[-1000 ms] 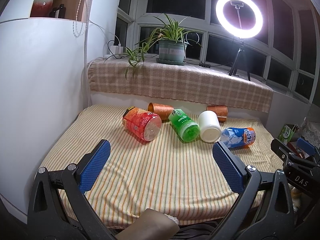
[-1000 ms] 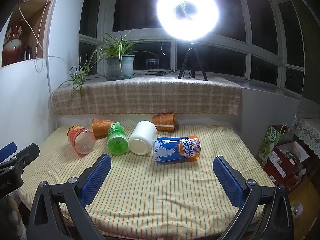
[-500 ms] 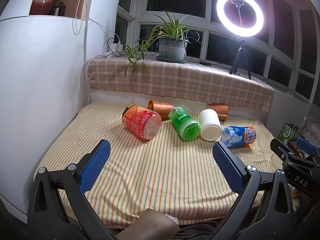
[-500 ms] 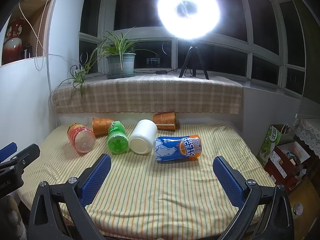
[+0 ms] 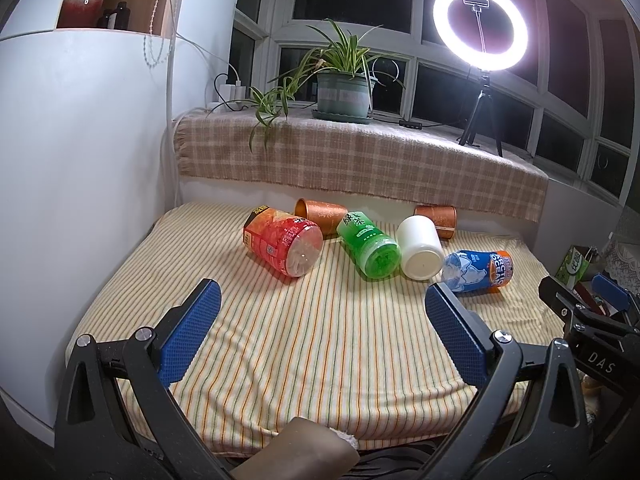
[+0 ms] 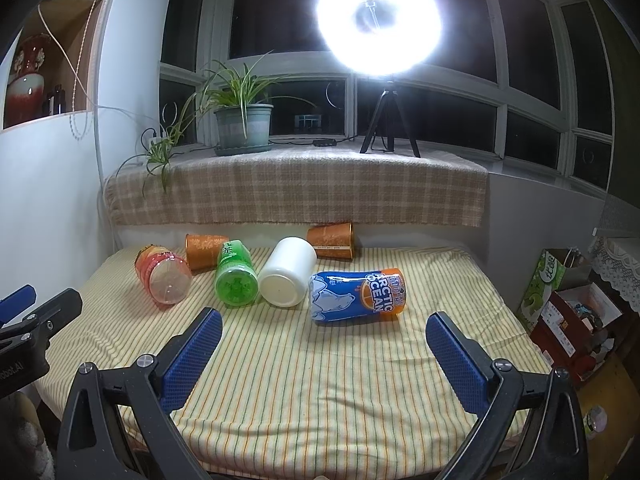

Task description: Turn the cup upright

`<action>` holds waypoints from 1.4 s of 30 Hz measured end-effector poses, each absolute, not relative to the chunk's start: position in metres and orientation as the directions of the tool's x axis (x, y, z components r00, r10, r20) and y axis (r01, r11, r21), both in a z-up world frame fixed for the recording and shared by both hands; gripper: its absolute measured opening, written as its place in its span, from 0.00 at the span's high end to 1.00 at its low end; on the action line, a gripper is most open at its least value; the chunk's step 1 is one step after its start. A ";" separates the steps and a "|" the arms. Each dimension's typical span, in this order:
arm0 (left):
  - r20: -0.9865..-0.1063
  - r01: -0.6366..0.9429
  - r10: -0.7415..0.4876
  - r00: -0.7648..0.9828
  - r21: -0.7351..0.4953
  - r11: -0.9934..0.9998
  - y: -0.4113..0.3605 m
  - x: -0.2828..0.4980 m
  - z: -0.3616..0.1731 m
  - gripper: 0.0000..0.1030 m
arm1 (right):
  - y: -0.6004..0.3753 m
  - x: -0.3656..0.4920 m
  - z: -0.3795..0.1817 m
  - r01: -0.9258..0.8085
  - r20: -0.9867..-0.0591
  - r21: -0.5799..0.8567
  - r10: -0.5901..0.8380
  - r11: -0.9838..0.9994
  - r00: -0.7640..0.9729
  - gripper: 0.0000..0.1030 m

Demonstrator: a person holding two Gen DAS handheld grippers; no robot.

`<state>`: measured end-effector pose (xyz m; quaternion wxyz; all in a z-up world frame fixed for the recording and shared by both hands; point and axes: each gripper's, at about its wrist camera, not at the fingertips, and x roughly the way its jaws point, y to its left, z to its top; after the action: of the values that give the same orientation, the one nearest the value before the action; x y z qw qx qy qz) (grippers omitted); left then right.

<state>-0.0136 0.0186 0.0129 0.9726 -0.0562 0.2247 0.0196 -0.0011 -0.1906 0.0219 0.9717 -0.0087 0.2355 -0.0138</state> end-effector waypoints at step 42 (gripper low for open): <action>-0.536 -0.204 0.093 0.839 -0.152 0.967 0.101 0.002 -0.027 0.00 | -0.134 0.159 0.003 -0.301 -0.687 0.052 0.253 0.952 0.681 0.01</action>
<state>0.0022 0.1007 -0.0266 0.9534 -0.1018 0.2730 0.0777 0.1593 -0.1345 0.0028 0.9162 -0.0326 0.3697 0.1510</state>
